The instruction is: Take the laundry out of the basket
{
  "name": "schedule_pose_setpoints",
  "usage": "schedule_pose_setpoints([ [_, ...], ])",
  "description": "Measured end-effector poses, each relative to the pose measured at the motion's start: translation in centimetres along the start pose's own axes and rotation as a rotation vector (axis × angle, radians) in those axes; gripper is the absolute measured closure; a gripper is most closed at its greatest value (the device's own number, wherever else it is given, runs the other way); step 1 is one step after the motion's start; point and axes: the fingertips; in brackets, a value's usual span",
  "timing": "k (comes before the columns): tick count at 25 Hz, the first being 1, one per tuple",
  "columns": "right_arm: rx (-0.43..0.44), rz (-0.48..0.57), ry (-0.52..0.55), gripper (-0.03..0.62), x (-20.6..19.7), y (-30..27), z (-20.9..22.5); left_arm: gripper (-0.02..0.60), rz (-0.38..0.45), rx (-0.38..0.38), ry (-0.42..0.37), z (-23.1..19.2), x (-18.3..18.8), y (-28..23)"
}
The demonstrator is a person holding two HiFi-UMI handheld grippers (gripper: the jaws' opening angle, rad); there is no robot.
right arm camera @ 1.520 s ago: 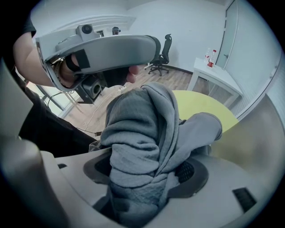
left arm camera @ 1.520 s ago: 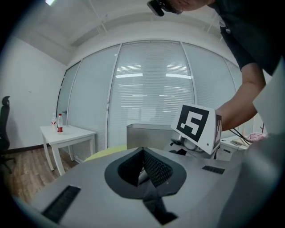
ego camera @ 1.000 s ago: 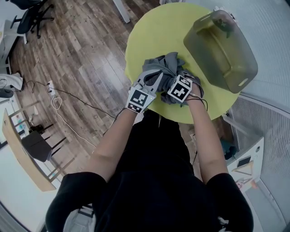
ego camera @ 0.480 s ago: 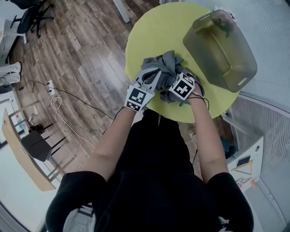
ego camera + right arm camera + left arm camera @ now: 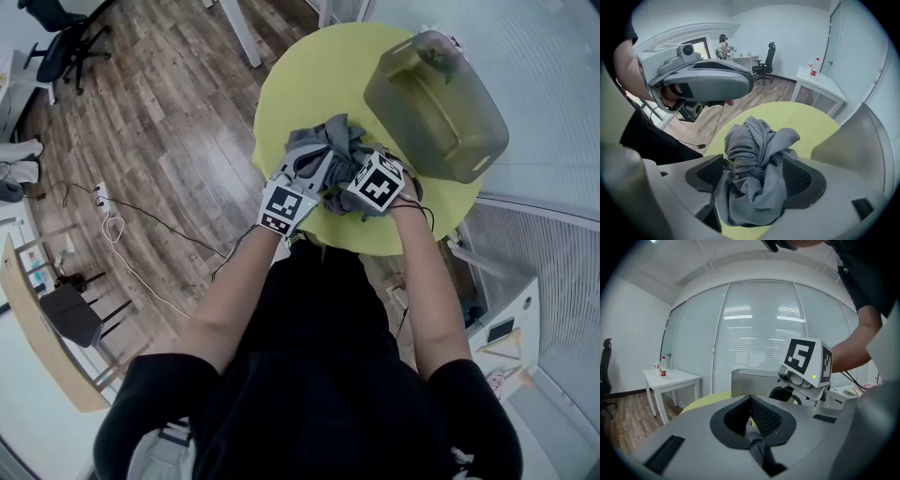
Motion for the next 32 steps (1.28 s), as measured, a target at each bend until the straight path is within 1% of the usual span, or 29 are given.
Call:
schedule_pose_setpoints([
  [4,-0.029,0.041,-0.018,0.209,0.8,2.8,-0.8,0.575,0.006,-0.003,-0.01,0.7,1.6,1.0],
  [10,-0.072,0.092,-0.021,0.209,1.3,6.5,-2.5,0.575,0.033,-0.044,-0.055,2.7,4.3,3.1],
  [13,-0.088,0.148,-0.038,0.209,1.7,8.4,-3.6,0.575,0.045,-0.062,-0.069,3.6,5.6,4.5],
  [17,-0.121,0.261,-0.086,0.21,2.3,11.2,-4.4,0.575,0.062,-0.066,-0.061,4.1,7.0,6.2],
  [19,-0.146,0.329,-0.129,0.21,2.4,12.5,-4.7,0.575,0.069,-0.067,-0.052,4.3,7.4,6.9],
  [26,-0.245,0.623,-0.263,0.214,3.5,17.9,-5.4,0.575,0.103,-0.101,-0.059,5.0,9.8,9.4],
  [29,-0.265,0.748,-0.308,0.238,3.9,20.3,-5.7,0.575,0.119,-0.111,-0.064,5.4,11.1,10.3],
  [32,-0.274,0.872,-0.337,0.292,4.4,22.5,-6.1,0.575,0.127,-0.126,-0.07,5.8,11.9,10.9],
])
Point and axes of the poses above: the fingertips, and each gripper's own axes: y backward along the fingers, z to its right, x out of its top, and after that the axes turned 5 degrees about -z, right-handed
